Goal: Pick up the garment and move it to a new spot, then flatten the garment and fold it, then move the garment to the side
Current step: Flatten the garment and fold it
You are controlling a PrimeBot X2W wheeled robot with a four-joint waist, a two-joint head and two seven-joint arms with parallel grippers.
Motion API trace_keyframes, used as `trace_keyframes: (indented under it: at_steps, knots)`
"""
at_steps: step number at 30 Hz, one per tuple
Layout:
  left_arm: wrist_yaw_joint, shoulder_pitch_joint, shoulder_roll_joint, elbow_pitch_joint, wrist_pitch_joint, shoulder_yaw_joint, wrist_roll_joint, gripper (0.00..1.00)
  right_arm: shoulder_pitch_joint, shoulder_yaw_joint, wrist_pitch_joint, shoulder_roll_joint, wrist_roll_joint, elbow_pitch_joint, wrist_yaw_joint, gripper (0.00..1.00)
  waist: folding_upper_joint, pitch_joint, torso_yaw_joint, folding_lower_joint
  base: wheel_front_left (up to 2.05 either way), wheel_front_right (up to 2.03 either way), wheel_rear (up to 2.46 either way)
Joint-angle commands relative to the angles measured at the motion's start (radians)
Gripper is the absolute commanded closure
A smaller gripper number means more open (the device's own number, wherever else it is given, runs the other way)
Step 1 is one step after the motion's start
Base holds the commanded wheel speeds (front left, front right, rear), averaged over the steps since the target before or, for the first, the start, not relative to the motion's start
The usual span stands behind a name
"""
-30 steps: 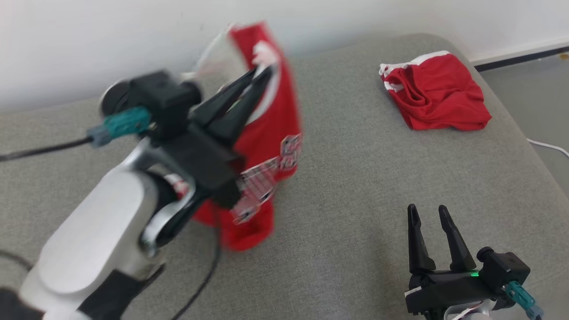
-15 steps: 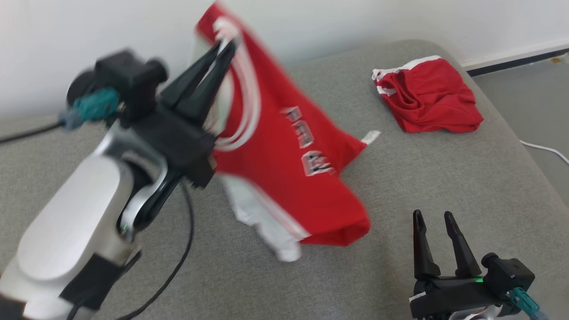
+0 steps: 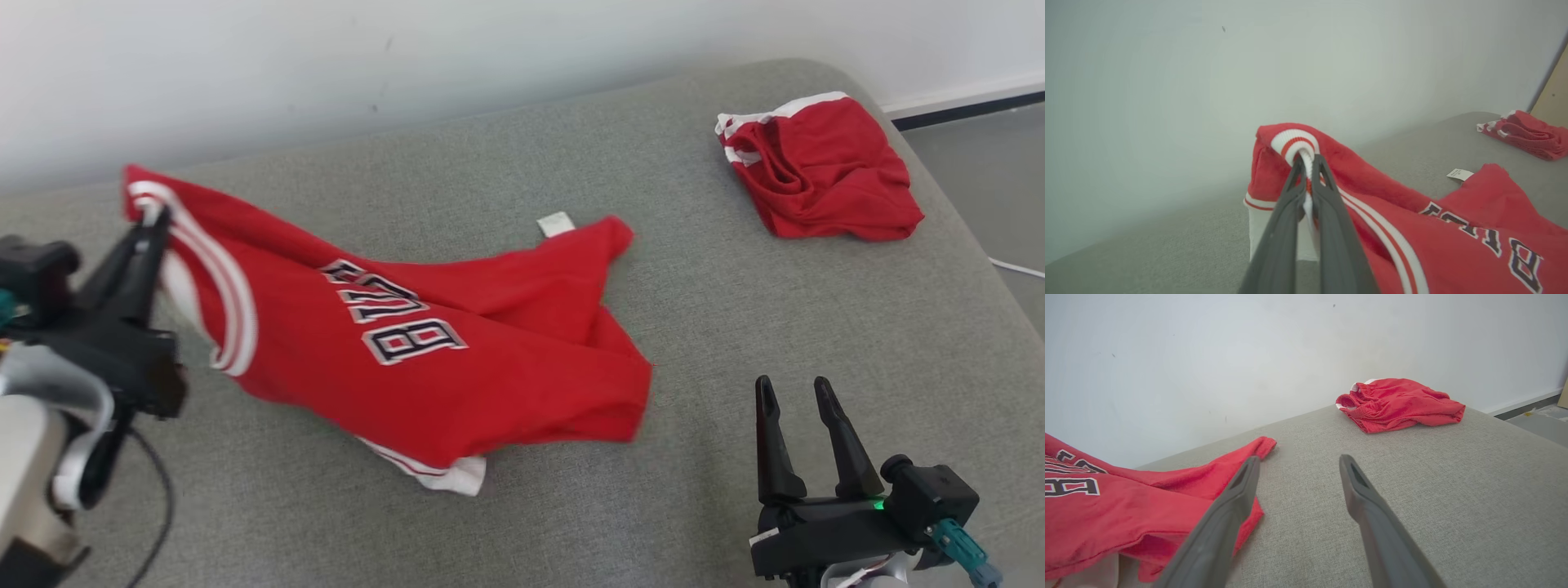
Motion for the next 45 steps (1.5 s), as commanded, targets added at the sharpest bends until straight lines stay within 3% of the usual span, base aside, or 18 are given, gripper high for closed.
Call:
trace_keyframes:
  at_steps: [1, 7, 11, 12, 13, 14, 19, 28, 33, 40, 45]
  knots:
    - [0.01, 0.015, 0.018, 0.022, -0.018, 0.016, 0.001, 1.0, -0.011, 0.004, 0.0, 0.003, -0.003, -0.001, -0.003, 0.0, 0.0, 0.007, 0.001, 0.0, 0.0, 0.0, 0.0]
    - [0.037, 0.002, 0.065, 0.1, -0.088, 0.052, 0.029, 1.0, -0.015, 0.009, 0.0, 0.003, -0.004, 0.004, -0.003, 0.0, 0.0, 0.024, -0.012, 0.0, 0.0, 0.0, 0.0]
    - [0.042, -0.001, 0.059, 0.162, -0.102, 0.044, 0.04, 1.0, -0.017, 0.015, 0.0, 0.003, -0.001, 0.007, -0.003, 0.0, 0.0, 0.031, -0.022, 0.0, 0.0, 0.0, 0.0]
    - [0.043, -0.005, 0.056, 0.176, -0.108, 0.04, 0.046, 0.95, -0.018, 0.015, 0.0, 0.003, 0.0, 0.009, -0.003, 0.0, 0.0, 0.032, -0.023, 0.0, 0.0, 0.0, 0.0]
    - [0.047, -0.01, 0.055, 0.191, -0.114, 0.035, 0.059, 0.65, -0.019, 0.017, 0.0, 0.003, 0.001, 0.01, -0.003, 0.0, 0.0, 0.032, -0.025, 0.0, 0.0, 0.0, 0.0]
    - [0.052, -0.012, 0.051, 0.202, -0.12, 0.029, 0.065, 0.0, -0.019, 0.018, 0.0, 0.003, 0.002, 0.012, -0.003, 0.0, 0.0, 0.031, -0.025, 0.0, 0.0, 0.0, 0.0]
    - [0.044, -0.017, 0.031, 0.251, -0.152, 0.021, 0.068, 0.0, -0.005, 0.01, 0.0, 0.003, 0.0, 0.014, -0.003, 0.0, 0.0, 0.014, -0.01, 0.0, 0.0, 0.0, 0.0]
    - [0.085, 0.031, 0.032, 0.211, -0.198, 0.062, 0.051, 0.0, 0.014, 0.004, 0.0, 0.003, -0.005, 0.018, -0.003, 0.0, 0.0, -0.035, 0.046, 0.0, 0.0, 0.0, 0.0]
    - [0.114, 0.11, -0.005, 0.091, -0.213, 0.091, 0.048, 0.0, 0.028, -0.002, 0.0, 0.003, -0.005, 0.015, -0.003, 0.0, 0.0, -0.043, 0.078, 0.0, 0.0, 0.0, 0.0]
    - [0.179, 0.278, -0.102, -0.079, -0.215, 0.097, 0.064, 0.0, 0.041, -0.01, 0.0, 0.003, -0.012, 0.01, -0.003, 0.0, 0.0, -0.041, 0.11, 0.0, 0.0, 0.0, 0.0]
    - [0.175, 0.376, -0.171, -0.104, -0.216, 0.053, 0.085, 0.0, 0.036, -0.01, 0.0, 0.003, -0.02, 0.011, -0.003, 0.0, 0.0, -0.037, 0.13, 0.0, 0.0, 0.0, 0.0]
